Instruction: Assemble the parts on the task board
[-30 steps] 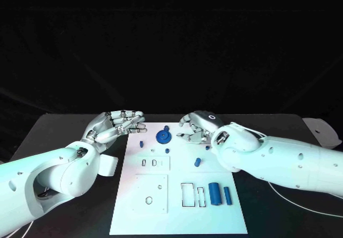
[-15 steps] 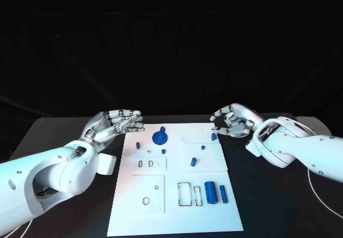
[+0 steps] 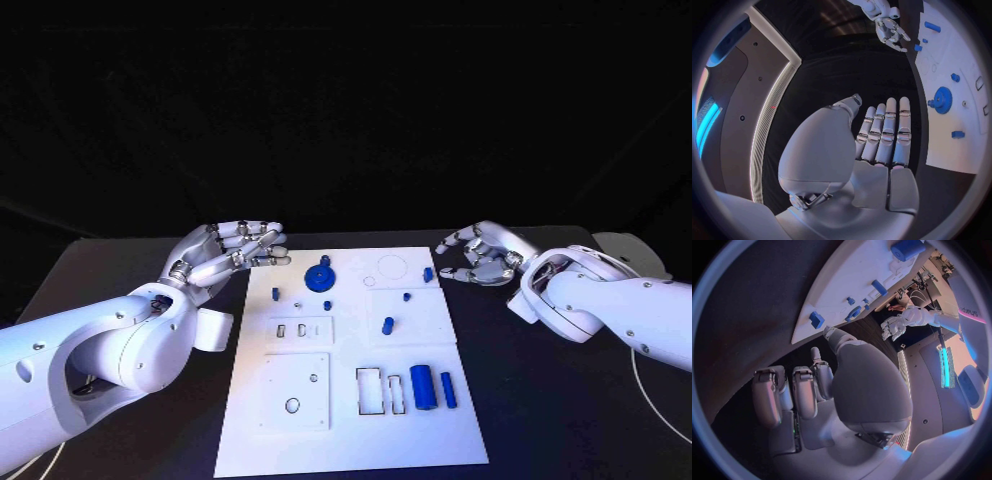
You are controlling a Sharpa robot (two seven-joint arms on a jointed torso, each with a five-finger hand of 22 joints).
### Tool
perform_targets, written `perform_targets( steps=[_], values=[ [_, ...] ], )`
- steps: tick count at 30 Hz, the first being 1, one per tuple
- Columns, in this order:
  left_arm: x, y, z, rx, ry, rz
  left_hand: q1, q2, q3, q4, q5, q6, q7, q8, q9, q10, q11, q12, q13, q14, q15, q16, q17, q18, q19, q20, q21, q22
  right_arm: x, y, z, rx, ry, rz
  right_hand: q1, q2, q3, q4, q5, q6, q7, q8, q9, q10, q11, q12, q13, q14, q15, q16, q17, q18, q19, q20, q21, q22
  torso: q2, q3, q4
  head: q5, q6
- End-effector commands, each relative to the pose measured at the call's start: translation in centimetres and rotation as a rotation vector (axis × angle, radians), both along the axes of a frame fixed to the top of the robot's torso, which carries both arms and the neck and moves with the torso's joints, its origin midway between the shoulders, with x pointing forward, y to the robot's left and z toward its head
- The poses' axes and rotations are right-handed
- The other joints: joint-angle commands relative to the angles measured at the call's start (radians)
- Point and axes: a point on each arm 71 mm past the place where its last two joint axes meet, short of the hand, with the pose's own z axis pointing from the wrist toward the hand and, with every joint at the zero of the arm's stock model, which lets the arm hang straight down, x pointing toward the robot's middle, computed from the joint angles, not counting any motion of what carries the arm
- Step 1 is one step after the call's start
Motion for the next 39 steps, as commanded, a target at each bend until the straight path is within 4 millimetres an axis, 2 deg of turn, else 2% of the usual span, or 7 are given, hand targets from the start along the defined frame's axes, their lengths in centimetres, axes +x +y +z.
perform_targets(
  steps=[1,7,11,20,23,32,39],
  values=[
    [-0.1,-0.2,0.1,-0.010,-0.009,-0.022,-0.003,-0.006,0.006,-0.001,-0.003,-0.004,0.018,-0.004,-0.001,0.005,0.005,-0.003,0.002,-0.005,0.000,-0.006,0.001,0.005,0.006,0.002,0.002,-0.001,0.2,0.3,-0.6,-0.020,0.016,0.028,0.013,0.004,0.002,-0.007,0.008,-0.006,0.000,-0.005,-0.001,0.002,0.005,-0.002,0.109,0.096,0.007,0.004,0.237,0.003,0.082,0.005,0.005,0.234,0.001,-0.0019,-0.0004,0.002,-0.002],
    [-0.1,-0.2,0.1,-0.010,-0.009,-0.023,-0.003,-0.006,0.006,-0.001,-0.003,-0.004,0.018,-0.004,-0.001,0.005,0.005,-0.003,0.002,-0.005,0.000,-0.006,0.001,0.005,0.006,0.002,0.002,-0.001,0.6,0.8,-1.4,-0.029,0.025,0.020,0.015,0.006,0.004,-0.007,0.011,-0.007,0.000,-0.006,-0.001,0.004,0.005,0.000,0.111,0.096,0.007,0.004,0.239,0.002,0.083,0.005,0.006,0.235,0.000,-0.0023,-0.0014,0.003,-0.004],
    [-0.1,-0.2,0.1,-0.010,-0.009,-0.022,-0.003,-0.006,0.006,-0.001,-0.003,-0.004,0.018,-0.004,-0.001,0.005,0.005,-0.003,0.002,-0.005,0.000,-0.006,0.001,0.005,0.006,0.002,0.002,-0.001,0.8,1.2,-1.9,-0.034,0.032,0.022,0.015,0.009,0.006,-0.007,0.014,-0.004,0.000,-0.005,-0.001,0.008,0.005,0.005,0.114,0.097,0.008,0.005,0.241,0.001,0.086,0.006,0.010,0.239,0.000,-0.0026,0.0006,0.001,-0.007],
    [-0.1,-0.2,0.1,-0.009,-0.009,-0.021,-0.001,-0.007,0.008,-0.004,-0.003,-0.003,0.017,-0.003,-0.001,0.007,0.004,-0.004,0.002,-0.006,-0.001,-0.006,0.003,0.005,0.006,0.001,0.002,-0.002,0.7,1.8,-2.6,-0.044,0.043,0.031,0.013,0.017,0.013,-0.004,0.016,0.018,-0.002,0.004,0.003,0.016,0.004,0.014,0.121,0.097,0.007,0.006,0.244,0.000,0.090,0.006,0.015,0.244,-0.001,-0.0019,-0.0027,0.004,-0.009],
    [-0.1,-0.2,0.1,-0.009,-0.009,-0.022,-0.001,-0.007,0.008,-0.004,-0.003,-0.003,0.017,-0.003,-0.001,0.007,0.004,-0.004,0.002,-0.006,-0.001,-0.006,0.003,0.005,0.006,0.001,0.002,-0.002,0.7,1.9,-2.7,-0.044,0.044,0.033,0.011,0.021,0.018,-0.003,0.017,0.036,-0.005,0.012,0.006,0.021,0.001,0.020,0.125,0.098,0.005,0.007,0.247,-0.002,0.092,0.005,0.019,0.248,-0.001,-0.0024,-0.0026,0.006,-0.009],
    [-0.1,-0.2,0.1,-0.009,-0.007,-0.023,-0.001,-0.007,0.008,-0.004,-0.003,-0.003,0.017,-0.003,-0.001,0.007,0.004,-0.004,0.002,-0.006,-0.001,-0.006,0.003,0.005,0.006,0.001,0.002,-0.002,0.7,2.2,-2.8,-0.043,0.047,0.035,0.007,0.031,0.034,-0.002,0.017,0.093,-0.021,0.043,0.018,0.028,-0.012,0.027,0.130,0.099,-0.006,0.008,0.250,-0.004,0.098,-0.004,0.026,0.255,-0.001,-0.0020,-0.0013,0.003,-0.008],
    [-0.1,-0.2,0.1,-0.009,-0.007,-0.023,-0.001,-0.007,0.008,-0.004,-0.003,-0.003,0.017,-0.003,-0.001,0.007,0.004,-0.004,0.002,-0.006,-0.001,-0.006,0.003,0.005,0.006,0.001,0.002,-0.002,0.8,2.4,-2.8,-0.043,0.045,0.030,0.006,0.036,0.037,-0.001,0.015,0.099,-0.025,0.048,0.019,0.029,-0.015,0.028,0.132,0.099,-0.008,0.009,0.252,-0.005,0.101,-0.006,0.030,0.259,-0.001,-0.0028,-0.0020,0.002,-0.009]
  ],
)
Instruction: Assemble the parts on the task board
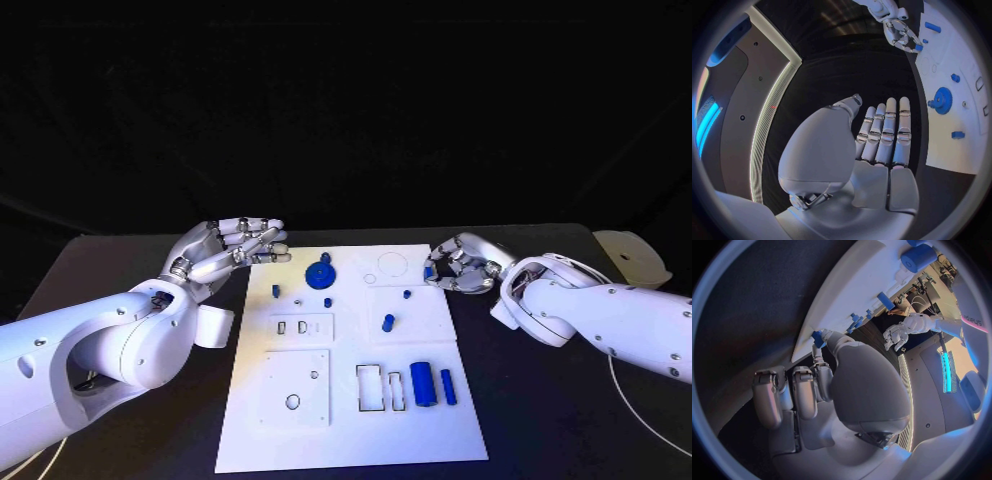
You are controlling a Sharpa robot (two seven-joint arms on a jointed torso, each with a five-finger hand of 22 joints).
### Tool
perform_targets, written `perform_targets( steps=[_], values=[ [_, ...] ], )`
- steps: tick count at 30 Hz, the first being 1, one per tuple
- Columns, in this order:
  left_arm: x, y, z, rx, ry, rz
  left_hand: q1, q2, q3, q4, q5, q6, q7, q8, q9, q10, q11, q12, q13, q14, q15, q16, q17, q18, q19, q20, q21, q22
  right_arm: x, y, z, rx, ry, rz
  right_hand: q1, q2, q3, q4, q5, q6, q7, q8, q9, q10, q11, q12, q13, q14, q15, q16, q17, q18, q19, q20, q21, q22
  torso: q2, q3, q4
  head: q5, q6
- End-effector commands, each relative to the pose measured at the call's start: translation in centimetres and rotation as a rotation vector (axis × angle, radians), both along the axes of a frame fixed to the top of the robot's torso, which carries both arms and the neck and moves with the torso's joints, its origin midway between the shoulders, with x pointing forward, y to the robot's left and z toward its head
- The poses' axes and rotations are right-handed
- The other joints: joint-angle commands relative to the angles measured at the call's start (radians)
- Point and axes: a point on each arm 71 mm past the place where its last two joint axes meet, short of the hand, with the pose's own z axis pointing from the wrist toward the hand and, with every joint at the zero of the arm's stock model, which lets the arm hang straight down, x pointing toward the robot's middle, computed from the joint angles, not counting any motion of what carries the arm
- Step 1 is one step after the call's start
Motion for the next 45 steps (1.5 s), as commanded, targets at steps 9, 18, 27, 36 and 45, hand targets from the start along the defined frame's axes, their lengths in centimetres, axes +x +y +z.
perform_targets(
  steps=[9,18,27,36,45],
  values=[
    [-0.1,-0.2,0.1,-0.008,-0.006,-0.021,-0.001,-0.007,0.004,0.000,-0.003,-0.003,0.017,-0.003,-0.001,0.004,0.000,-0.004,0.001,-0.006,-0.001,-0.006,0.001,0.005,0.006,0.001,0.002,-0.001,0.1,0.2,-0.2,-0.013,0.003,-0.013,-0.005,0.012,0.009,0.004,0.001,0.008,-0.002,0.006,0.002,0.005,-0.008,0.006,0.134,0.102,-0.007,0.005,0.253,-0.006,0.103,-0.008,0.006,0.261,0.000,-0.0007,0.0010,-0.003,-0.001],
    [-0.1,-0.2,0.1,-0.007,-0.005,-0.021,-0.001,-0.008,0.006,-0.001,-0.003,-0.003,0.018,-0.004,-0.002,0.004,0.000,-0.006,0.001,-0.007,-0.001,-0.007,0.002,0.005,0.006,0.001,0.002,-0.001,0.1,0.4,0.1,-0.002,-0.034,-0.034,0.005,0.049,0.043,-0.004,-0.025,0.035,-0.017,0.036,0.016,0.016,-0.022,0.016,0.142,0.104,-0.020,0.007,0.258,-0.007,0.105,-0.019,0.008,0.263,-0.001,-0.0006,0.0000,-0.002,-0.005],
    [0.0,-0.1,0.1,-0.006,-0.005,-0.018,-0.002,-0.008,0.007,-0.002,-0.003,-0.003,0.018,-0.004,-0.002,0.004,0.000,-0.006,0.001,-0.007,-0.001,-0.008,0.003,0.005,0.006,0.001,0.002,-0.002,-1.4,2.1,1.5,0.053,-0.110,-0.032,0.004,0.071,0.073,-0.012,-0.009,0.043,-0.026,0.057,0.027,0.026,-0.029,0.026,0.150,0.105,-0.027,0.009,0.263,-0.007,0.105,-0.026,0.008,0.263,-0.004,-0.0007,-0.0008,0.004,-0.007],
    [0.4,0.1,-0.1,-0.002,-0.003,-0.009,-0.001,-0.008,0.008,-0.002,-0.003,-0.003,0.017,-0.004,-0.002,0.005,0.000,-0.006,0.001,-0.007,-0.001,-0.008,0.003,0.005,0.006,0.001,0.002,-0.002,-3.3,6.6,3.5,0.084,-0.132,0.023,0.000,0.079,0.085,-0.016,-0.010,0.028,-0.023,0.057,0.029,0.018,-0.028,0.015,0.142,0.105,-0.027,0.009,0.262,-0.007,0.105,-0.028,0.008,0.263,-0.011,-0.0010,0.0020,0.020,-0.017],
    [1.1,0.2,-0.4,0.004,-0.002,0.003,-0.001,-0.008,0.009,-0.003,-0.003,-0.002,0.017,-0.004,-0.002,0.005,0.000,-0.006,0.001,-0.006,-0.001,-0.008,0.003,0.005,0.006,0.001,0.002,-0.002,-5.0,14.0,3.2,0.064,-0.122,0.136,-0.001,0.085,0.093,-0.020,-0.013,0.021,-0.021,0.058,0.031,0.016,-0.027,0.012,0.139,0.104,-0.026,0.008,0.261,-0.007,0.105,-0.028,0.008,0.263,-0.020,-0.0014,0.0063,0.031,-0.031]
  ],
)
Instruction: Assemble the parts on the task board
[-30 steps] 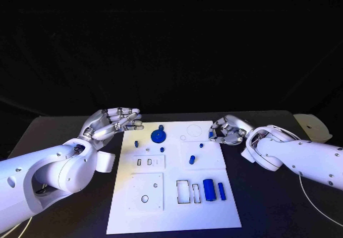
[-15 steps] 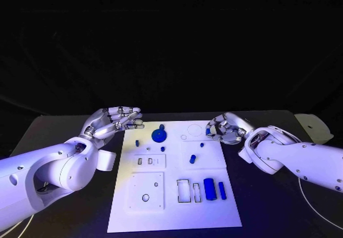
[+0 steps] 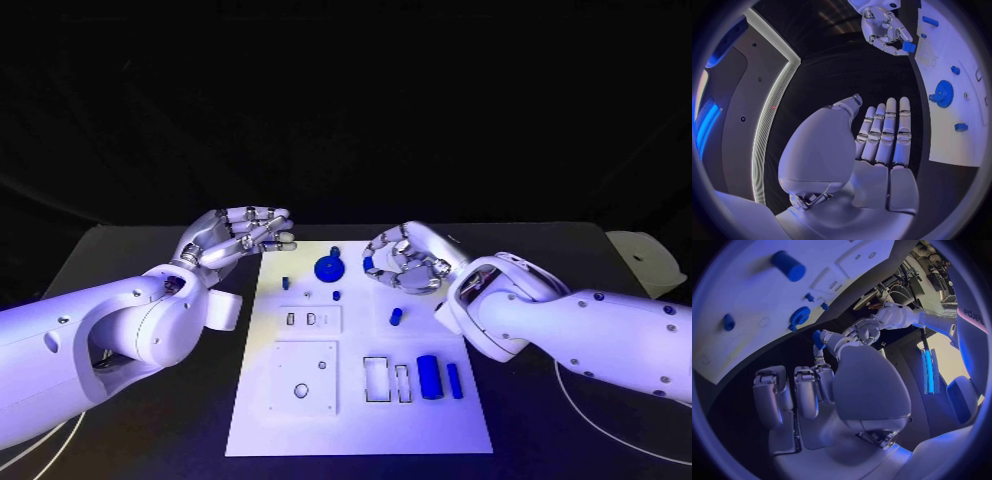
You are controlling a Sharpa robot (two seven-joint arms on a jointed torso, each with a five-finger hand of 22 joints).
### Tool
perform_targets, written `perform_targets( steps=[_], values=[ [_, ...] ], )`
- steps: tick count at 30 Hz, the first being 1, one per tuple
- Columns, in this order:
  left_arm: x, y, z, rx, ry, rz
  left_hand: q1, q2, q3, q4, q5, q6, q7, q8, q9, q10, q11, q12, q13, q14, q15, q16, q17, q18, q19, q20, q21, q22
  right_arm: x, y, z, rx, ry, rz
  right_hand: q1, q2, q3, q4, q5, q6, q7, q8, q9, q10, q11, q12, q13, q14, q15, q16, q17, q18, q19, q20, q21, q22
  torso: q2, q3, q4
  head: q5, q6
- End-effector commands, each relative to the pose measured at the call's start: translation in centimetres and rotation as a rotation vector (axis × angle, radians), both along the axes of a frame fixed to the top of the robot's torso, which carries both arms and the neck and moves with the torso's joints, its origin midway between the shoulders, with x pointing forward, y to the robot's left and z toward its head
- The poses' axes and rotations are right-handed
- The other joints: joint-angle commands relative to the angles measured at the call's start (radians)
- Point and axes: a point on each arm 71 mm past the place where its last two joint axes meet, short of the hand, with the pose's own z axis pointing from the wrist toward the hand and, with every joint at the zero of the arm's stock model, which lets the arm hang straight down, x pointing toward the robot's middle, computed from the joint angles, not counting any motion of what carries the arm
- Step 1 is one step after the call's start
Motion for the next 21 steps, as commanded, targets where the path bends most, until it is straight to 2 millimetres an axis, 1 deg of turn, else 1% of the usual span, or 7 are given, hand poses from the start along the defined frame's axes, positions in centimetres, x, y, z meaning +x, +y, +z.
perform_targets(
  steps=[1,2,6,10,12,16,21],
  values=[
    [0.2,-0.2,0.0,-0.006,-0.005,-0.017,-0.001,-0.008,0.006,0.000,-0.003,-0.002,0.017,-0.004,-0.002,0.005,0.000,-0.006,0.001,-0.006,-0.001,-0.004,0.001,0.005,0.006,0.001,0.002,-0.001,-0.3,1.7,-0.5,-0.063,-0.017,-0.020,0.002,0.011,0.004,0.000,0.000,-0.001,0.005,0.011,0.023,-0.003,0.001,-0.004,0.139,0.103,-0.005,0.004,0.261,-0.007,0.105,-0.006,0.004,0.263,-0.005,-0.0012,0.0031,0.003,-0.007],
    [0.2,-0.3,0.0,-0.005,-0.004,-0.016,-0.001,-0.008,0.006,0.000,-0.003,-0.002,0.017,-0.004,-0.002,0.005,0.000,-0.006,0.001,-0.006,-0.001,-0.004,0.001,0.005,0.006,0.001,0.002,-0.001,-0.4,2.6,-0.8,-0.077,-0.014,-0.014,0.002,0.011,0.004,0.000,0.000,-0.001,0.005,0.011,0.023,-0.003,0.001,-0.004,0.139,0.103,-0.005,0.004,0.261,-0.007,0.105,-0.006,0.004,0.263,-0.007,-0.0028,0.0038,0.004,-0.009],
    [0.4,-0.4,-0.1,-0.005,-0.004,-0.017,-0.001,-0.007,0.007,-0.001,-0.003,-0.002,0.017,-0.003,-0.002,0.006,0.000,-0.006,0.001,-0.006,-0.001,-0.004,0.002,0.005,0.006,0.001,0.002,-0.001,-0.5,4.3,-1.8,-0.108,0.004,-0.010,-0.005,0.009,0.004,0.001,-0.006,-0.003,0.006,0.013,0.024,-0.004,0.002,-0.004,0.138,0.103,-0.004,0.004,0.259,-0.007,0.105,-0.005,0.004,0.263,-0.006,-0.0046,0.0047,0.013,-0.014],
    [0.4,-0.4,-0.1,-0.004,-0.002,-0.016,-0.001,-0.007,0.007,-0.001,-0.003,-0.002,0.017,-0.003,-0.002,0.006,0.000,-0.006,0.001,-0.006,-0.001,-0.004,0.002,0.005,0.006,0.001,0.002,-0.001,-0.8,5.7,-3.0,-0.140,0.014,0.002,-0.009,0.007,0.003,0.001,-0.010,-0.004,0.006,0.014,0.025,-0.003,0.002,-0.004,0.139,0.103,-0.004,0.003,0.258,-0.007,0.105,-0.005,0.004,0.263,-0.003,-0.0026,0.0004,0.027,-0.016],
    [0.4,-0.5,-0.1,-0.004,-0.002,-0.017,-0.001,-0.007,0.007,-0.001,-0.003,-0.002,0.017,-0.003,-0.002,0.006,0.000,-0.006,0.001,-0.006,-0.001,-0.004,0.002,0.005,0.006,0.001,0.002,-0.001,-1.0,6.3,-3.4,-0.155,0.013,0.014,-0.013,0.005,0.003,0.001,-0.014,-0.004,0.006,0.015,0.026,-0.003,0.002,-0.004,0.138,0.103,-0.003,0.003,0.258,-0.007,0.105,-0.005,0.004,0.263,-0.003,-0.0028,-0.0003,0.029,-0.019],
    [0.4,-0.6,-0.1,-0.005,-0.001,-0.020,-0.001,-0.007,0.007,-0.001,-0.003,-0.002,0.017,-0.003,-0.002,0.006,0.000,-0.006,0.001,-0.006,-0.001,-0.004,0.002,0.005,0.006,0.001,0.002,-0.001,-1.3,7.4,-4.4,-0.191,0.004,0.040,-0.016,0.004,0.003,0.001,-0.019,-0.005,0.006,0.016,0.027,-0.003,0.002,-0.004,0.139,0.103,-0.003,0.003,0.258,-0.007,0.105,-0.004,0.004,0.263,-0.001,-0.0037,0.0009,0.032,-0.023],
    [0.4,-0.7,-0.1,-0.006,-0.001,-0.023,-0.001,-0.007,0.007,-0.001,-0.003,-0.002,0.017,-0.003,-0.002,0.006,0.000,-0.006,0.001,-0.006,-0.001,-0.004,0.002,0.005,0.006,0.001,0.002,-0.001,-1.5,8.2,-5.1,-0.225,0.007,0.057,-0.019,0.001,0.003,0.000,-0.023,-0.005,0.006,0.017,0.027,-0.001,0.002,-0.003,0.140,0.103,-0.003,0.004,0.260,-0.007,0.105,-0.004,0.004,0.263,-0.003,-0.0020,0.0020,0.038,-0.031]
  ],
)
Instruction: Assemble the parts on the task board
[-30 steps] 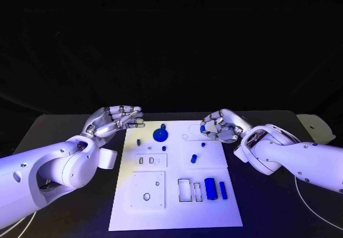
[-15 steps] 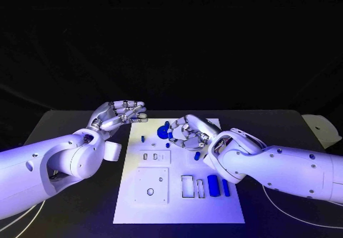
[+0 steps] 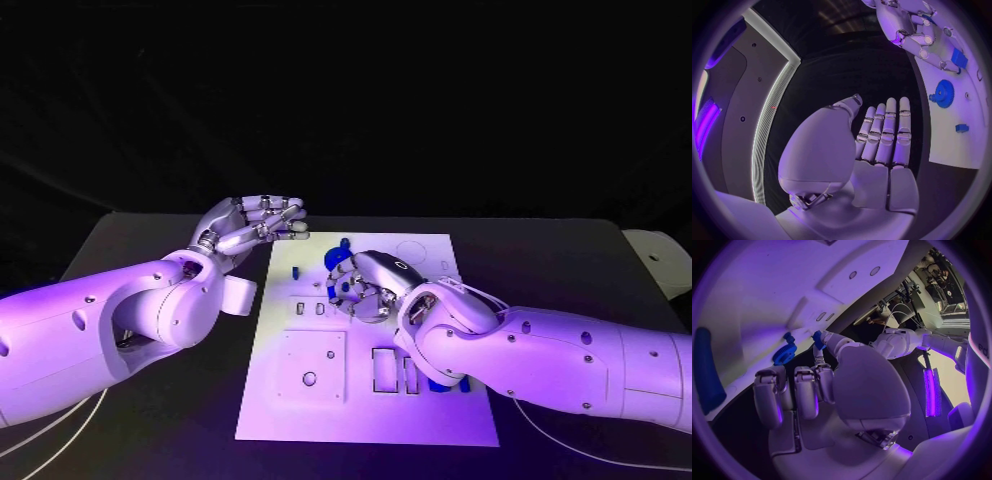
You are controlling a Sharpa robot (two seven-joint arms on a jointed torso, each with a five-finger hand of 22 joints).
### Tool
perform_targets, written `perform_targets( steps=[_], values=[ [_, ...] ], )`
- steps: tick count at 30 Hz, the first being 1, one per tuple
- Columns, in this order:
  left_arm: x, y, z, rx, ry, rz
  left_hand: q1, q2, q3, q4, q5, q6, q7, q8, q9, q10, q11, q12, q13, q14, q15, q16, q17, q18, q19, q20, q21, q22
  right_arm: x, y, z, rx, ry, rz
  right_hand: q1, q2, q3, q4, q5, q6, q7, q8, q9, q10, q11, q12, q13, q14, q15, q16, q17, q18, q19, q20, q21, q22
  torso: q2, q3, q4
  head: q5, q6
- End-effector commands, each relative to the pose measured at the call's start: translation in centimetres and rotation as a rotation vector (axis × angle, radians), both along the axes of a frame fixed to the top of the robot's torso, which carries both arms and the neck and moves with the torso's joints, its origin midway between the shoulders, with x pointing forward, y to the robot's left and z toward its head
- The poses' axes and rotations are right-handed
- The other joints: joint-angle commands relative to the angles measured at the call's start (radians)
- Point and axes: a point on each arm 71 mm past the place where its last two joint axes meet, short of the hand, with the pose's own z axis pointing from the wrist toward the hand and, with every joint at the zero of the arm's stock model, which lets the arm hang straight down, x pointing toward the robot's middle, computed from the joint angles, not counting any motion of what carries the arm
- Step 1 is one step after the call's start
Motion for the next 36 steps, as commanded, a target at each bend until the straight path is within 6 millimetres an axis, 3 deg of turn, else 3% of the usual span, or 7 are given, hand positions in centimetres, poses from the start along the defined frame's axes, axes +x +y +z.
perform_targets(
  steps=[1,8,28,36],
  values=[
    [-0.09,-0.33,0.12,-0.008,-0.005,-0.022,-0.001,-0.007,0.007,-0.001,-0.003,-0.002,0.017,-0.003,-0.002,0.006,0.000,-0.006,0.001,-0.006,-0.001,-0.004,0.001,0.005,0.006,0.001,0.002,-0.001,-0.05,0.38,-0.48,-0.081,-0.019,0.014,-0.006,0.001,0.003,0.000,-0.006,0.005,0.001,0.017,0.027,-0.001,0.002,-0.003,0.140,0.103,-0.004,0.004,0.260,-0.007,0.105,-0.004,0.004,0.263,-0.001,0.0009,0.0001,0.005,-0.005],
    [-0.13,-0.35,0.13,-0.008,-0.004,-0.024,-0.001,-0.007,0.007,-0.001,-0.003,-0.002,0.017,-0.003,-0.002,0.006,0.000,-0.006,0.001,-0.006,-0.001,-0.004,0.001,0.005,0.006,0.001,0.002,-0.001,-0.35,0.96,-1.05,-0.106,-0.005,0.032,-0.011,-0.002,0.002,0.000,-0.011,0.006,0.001,0.019,0.028,0.000,0.002,-0.002,0.141,0.103,-0.004,0.004,0.260,-0.007,0.105,-0.004,0.004,0.263,-0.001,0.0014,-0.0011,0.011,-0.014],
    [-0.17,-0.20,0.12,-0.006,-0.002,-0.022,-0.002,-0.008,0.010,-0.002,-0.003,0.000,0.016,-0.003,-0.001,0.008,-0.001,-0.007,0.002,-0.006,-0.001,-0.004,0.003,0.005,0.007,0.001,0.003,-0.002,-0.40,1.01,-1.46,-0.153,0.008,0.036,-0.033,-0.013,-0.001,0.004,-0.033,-0.001,0.002,0.020,0.028,-0.002,0.002,-0.004,0.140,0.103,-0.003,0.004,0.258,-0.007,0.105,-0.004,0.004,0.263,-0.002,0.0002,-0.0003,0.007,-0.018],
    [-0.18,-0.14,0.12,-0.006,-0.001,-0.021,-0.002,-0.008,0.010,-0.002,-0.003,0.000,0.016,-0.003,-0.001,0.008,-0.001,-0.007,0.002,-0.006,-0.001,-0.004,0.003,0.005,0.007,0.001,0.003,-0.002,-0.30,0.89,-1.46,-0.154,0.003,0.030,-0.057,-0.035,0.000,0.013,-0.044,-0.056,0.024,-0.012,0.011,-0.029,0.020,-0.033,0.117,0.102,0.010,0.002,0.255,-0.007,0.105,0.005,0.004,0.263,-0.002,0.0001,0.0006,0.006,-0.018]
  ],
)
